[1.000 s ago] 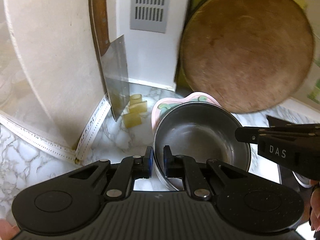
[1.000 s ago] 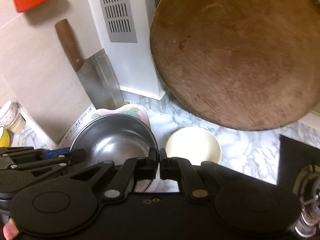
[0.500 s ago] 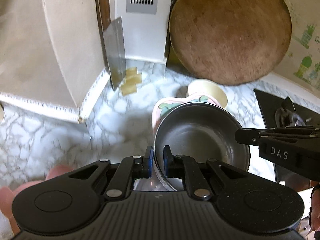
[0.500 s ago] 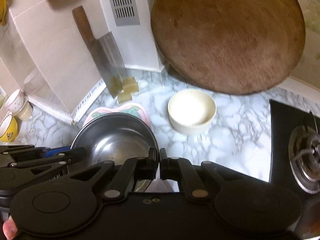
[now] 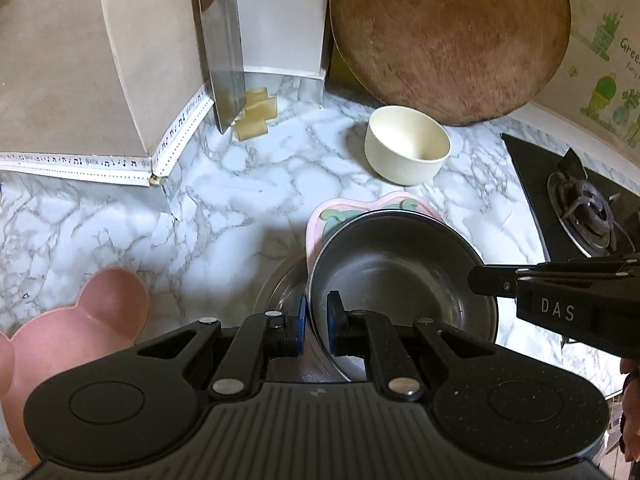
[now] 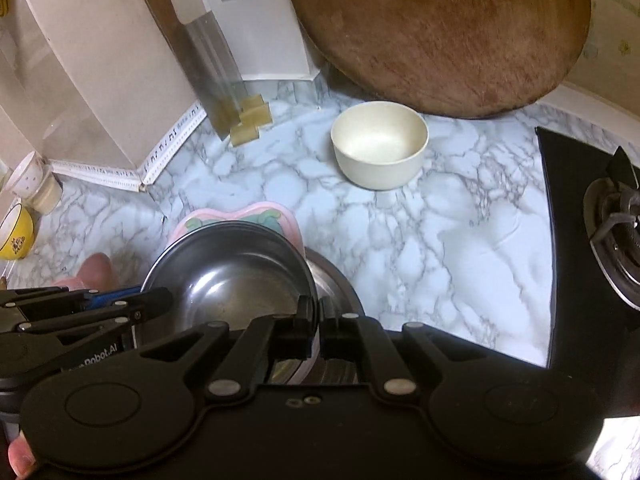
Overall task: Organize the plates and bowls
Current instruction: 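Carry the pink steel pot with both grippers and lower it into the steel bowl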
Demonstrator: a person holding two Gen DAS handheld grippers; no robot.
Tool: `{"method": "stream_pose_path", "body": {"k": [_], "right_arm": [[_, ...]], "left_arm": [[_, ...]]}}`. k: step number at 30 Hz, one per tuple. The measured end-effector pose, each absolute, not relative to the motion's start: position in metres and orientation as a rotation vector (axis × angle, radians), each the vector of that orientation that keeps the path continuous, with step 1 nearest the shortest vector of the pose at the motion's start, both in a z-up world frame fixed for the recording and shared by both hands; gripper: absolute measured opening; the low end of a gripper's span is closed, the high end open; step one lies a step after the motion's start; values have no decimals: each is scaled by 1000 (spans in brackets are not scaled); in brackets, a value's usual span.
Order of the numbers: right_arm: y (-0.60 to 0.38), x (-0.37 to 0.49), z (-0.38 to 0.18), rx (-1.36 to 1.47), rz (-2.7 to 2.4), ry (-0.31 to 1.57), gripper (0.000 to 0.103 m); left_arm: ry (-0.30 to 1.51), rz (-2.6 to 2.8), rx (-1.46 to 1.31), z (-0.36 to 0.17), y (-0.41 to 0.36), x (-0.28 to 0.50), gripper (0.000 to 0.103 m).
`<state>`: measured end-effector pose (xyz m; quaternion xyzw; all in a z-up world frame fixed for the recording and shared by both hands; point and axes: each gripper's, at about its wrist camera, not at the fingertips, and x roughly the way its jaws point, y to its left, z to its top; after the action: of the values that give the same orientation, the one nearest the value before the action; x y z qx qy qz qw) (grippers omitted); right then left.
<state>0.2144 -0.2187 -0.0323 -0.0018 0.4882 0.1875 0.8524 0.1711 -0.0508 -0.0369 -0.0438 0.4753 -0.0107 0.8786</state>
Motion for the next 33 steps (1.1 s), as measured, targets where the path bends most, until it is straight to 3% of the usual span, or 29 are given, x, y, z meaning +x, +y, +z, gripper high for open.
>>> {"method": "stream_pose_path", "body": {"k": [28,33], "right_arm": [[-217,222,-63,16,410,1099,6],[-220,222,-63,39,420,1102,15]], "left_arm": [[1018,-27,-73,-69,-44,180,10],[1028,-38,-82,-69,-40,180,10]]}}
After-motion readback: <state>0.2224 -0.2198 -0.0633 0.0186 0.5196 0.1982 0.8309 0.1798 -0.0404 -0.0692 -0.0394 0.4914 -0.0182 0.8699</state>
